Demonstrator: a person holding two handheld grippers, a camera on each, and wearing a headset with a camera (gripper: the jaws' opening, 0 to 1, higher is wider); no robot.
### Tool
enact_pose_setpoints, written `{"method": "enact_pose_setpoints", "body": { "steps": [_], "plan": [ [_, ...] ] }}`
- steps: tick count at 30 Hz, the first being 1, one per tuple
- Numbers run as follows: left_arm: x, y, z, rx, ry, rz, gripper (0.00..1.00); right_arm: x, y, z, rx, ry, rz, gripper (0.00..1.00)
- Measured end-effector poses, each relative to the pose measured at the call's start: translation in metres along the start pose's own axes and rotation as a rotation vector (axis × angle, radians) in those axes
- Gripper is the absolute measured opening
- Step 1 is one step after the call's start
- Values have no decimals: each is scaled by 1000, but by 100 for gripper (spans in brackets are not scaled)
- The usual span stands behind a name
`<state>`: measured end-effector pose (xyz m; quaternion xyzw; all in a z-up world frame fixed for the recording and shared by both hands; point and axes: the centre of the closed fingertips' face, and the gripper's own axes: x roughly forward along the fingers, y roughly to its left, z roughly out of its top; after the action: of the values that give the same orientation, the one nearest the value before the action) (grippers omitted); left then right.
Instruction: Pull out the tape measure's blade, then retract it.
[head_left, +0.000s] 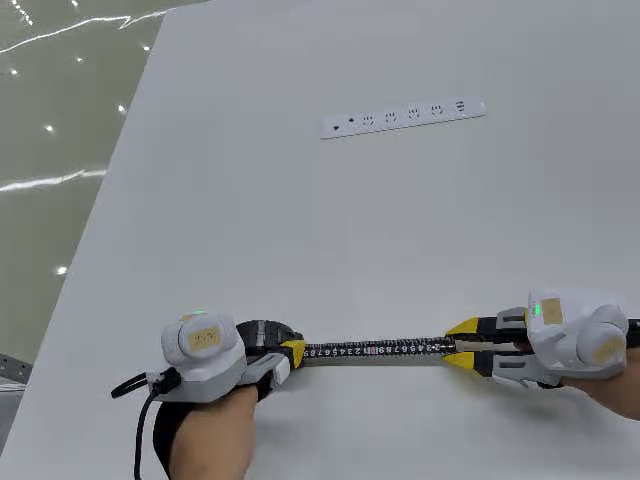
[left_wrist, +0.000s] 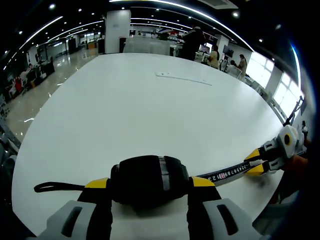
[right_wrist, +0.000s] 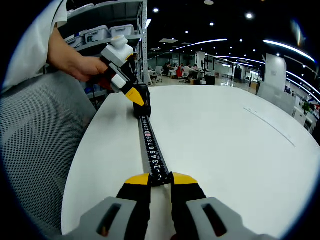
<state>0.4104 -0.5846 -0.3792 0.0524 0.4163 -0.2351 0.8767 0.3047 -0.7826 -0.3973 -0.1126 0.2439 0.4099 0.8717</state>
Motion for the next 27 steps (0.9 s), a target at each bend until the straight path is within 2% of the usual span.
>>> {"method": "enact_pose_setpoints", "body": {
  "steps": [18, 27],
  "plan": [
    [0, 0, 0, -6, 2, -1, 57, 14, 4, 10, 4, -6, 42, 13],
    [0, 0, 0, -9, 5, -1, 57, 37, 11, 27, -11, -31, 73, 13]
  ]
}}
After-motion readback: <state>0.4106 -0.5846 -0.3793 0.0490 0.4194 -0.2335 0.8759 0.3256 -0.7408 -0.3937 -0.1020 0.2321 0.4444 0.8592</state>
